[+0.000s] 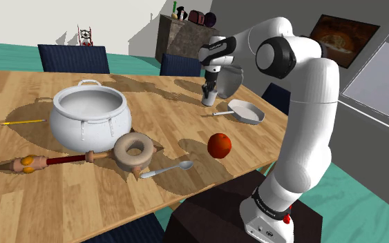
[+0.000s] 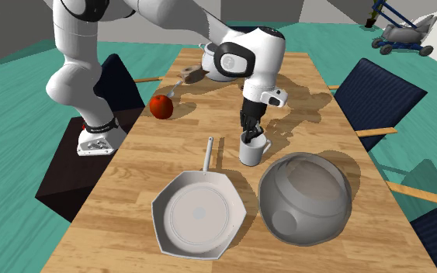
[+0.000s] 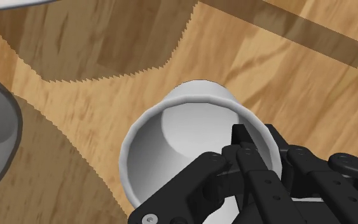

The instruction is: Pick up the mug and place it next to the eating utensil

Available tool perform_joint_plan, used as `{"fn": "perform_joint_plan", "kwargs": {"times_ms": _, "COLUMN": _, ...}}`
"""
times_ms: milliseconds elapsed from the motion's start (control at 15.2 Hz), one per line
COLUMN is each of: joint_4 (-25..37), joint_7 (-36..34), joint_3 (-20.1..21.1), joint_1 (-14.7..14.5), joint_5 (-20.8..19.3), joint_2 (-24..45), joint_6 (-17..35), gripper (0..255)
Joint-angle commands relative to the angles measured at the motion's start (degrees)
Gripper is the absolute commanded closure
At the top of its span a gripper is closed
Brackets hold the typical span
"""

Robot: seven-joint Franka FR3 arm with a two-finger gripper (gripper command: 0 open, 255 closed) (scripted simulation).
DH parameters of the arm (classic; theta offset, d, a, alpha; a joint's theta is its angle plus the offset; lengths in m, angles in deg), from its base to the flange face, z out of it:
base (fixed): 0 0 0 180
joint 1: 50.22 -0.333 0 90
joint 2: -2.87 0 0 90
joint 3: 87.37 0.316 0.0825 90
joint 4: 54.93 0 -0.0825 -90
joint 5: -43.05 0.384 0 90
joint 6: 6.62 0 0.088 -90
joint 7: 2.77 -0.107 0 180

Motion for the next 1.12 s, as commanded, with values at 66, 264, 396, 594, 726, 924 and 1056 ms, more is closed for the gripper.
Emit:
{"fn": "perform_joint_plan", "kwargs": {"times_ms": 66, "joint_4": 1.02, "joint_7": 0.01, "joint_3": -0.14, "joint_1": -0.04, "joint_5": -0.22, "joint_2": -0.69, "joint_6": -1.66, "gripper": 255}}
{"fn": "perform_joint_plan", "kwargs": {"times_ms": 264, "joint_4": 2.20, "joint_7": 0.00, "joint_3": -0.29, "joint_1": -0.12, "joint_5": -0.48, "joint_2": -1.50, "joint_6": -3.62, "gripper": 255}}
{"fn": "perform_joint_plan", "kwargs": {"times_ms": 396, "joint_4": 3.06, "joint_7": 0.00, "joint_3": -0.37, "joint_1": -0.15, "joint_5": -0.64, "joint_2": -1.99, "joint_6": -4.94, "gripper": 255}}
{"fn": "perform_joint_plan", "kwargs": {"times_ms": 594, "joint_4": 4.48, "joint_7": 0.03, "joint_3": -0.50, "joint_1": -0.18, "joint_5": -0.85, "joint_2": -2.64, "joint_6": -6.97, "gripper": 255}}
{"fn": "perform_joint_plan", "kwargs": {"times_ms": 726, "joint_4": 5.50, "joint_7": 0.06, "joint_3": -0.57, "joint_1": -0.19, "joint_5": -0.97, "joint_2": -3.01, "joint_6": -8.34, "gripper": 255}}
{"fn": "perform_joint_plan", "kwargs": {"times_ms": 924, "joint_4": 7.15, "joint_7": 0.11, "joint_3": -0.66, "joint_1": -0.18, "joint_5": -1.12, "joint_2": -3.48, "joint_6": -10.44, "gripper": 255}}
{"fn": "perform_joint_plan", "kwargs": {"times_ms": 1056, "joint_4": 8.34, "joint_7": 0.17, "joint_3": -0.72, "joint_1": -0.15, "joint_5": -1.21, "joint_2": -3.74, "joint_6": -11.86, "gripper": 255}}
